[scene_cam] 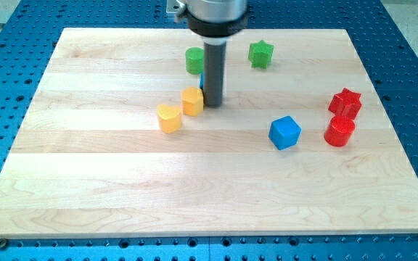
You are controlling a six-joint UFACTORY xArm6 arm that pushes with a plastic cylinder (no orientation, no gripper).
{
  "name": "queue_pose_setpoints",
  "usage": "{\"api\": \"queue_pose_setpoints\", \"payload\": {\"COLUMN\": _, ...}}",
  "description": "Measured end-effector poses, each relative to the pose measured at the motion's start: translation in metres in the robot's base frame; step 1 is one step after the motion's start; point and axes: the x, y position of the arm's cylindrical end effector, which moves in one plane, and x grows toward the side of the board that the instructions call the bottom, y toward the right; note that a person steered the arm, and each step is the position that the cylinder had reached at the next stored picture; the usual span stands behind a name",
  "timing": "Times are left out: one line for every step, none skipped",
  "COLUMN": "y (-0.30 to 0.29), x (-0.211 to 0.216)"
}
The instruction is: Keep triangle on top left side
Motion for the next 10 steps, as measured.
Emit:
{"api": "queue_pose_setpoints", "payload": {"y": 0.003, "x": -0.004}}
{"api": "queue_pose_setpoints", "payload": {"y": 0.027, "x": -0.010}}
{"api": "queue_pose_setpoints", "payload": {"y": 0.004, "x": -0.042}}
{"api": "queue_pose_setpoints", "payload": {"y": -0.052, "x": -0.067}}
{"api": "queue_pose_setpoints", "payload": {"y": -0.114, "x": -0.089}}
{"api": "queue_pose_setpoints", "payload": {"y": -0.148, "x": -0.105}}
{"api": "queue_pose_setpoints", "payload": {"y": -0.179, "x": -0.092}}
{"api": "queue_pose_setpoints", "payload": {"y": -0.217, "x": -0.094}}
{"api": "queue_pose_setpoints", "payload": {"y": -0.231, "x": -0.112}}
{"api": "queue_pose_setpoints", "payload": {"y": -0.231, "x": -0.116}}
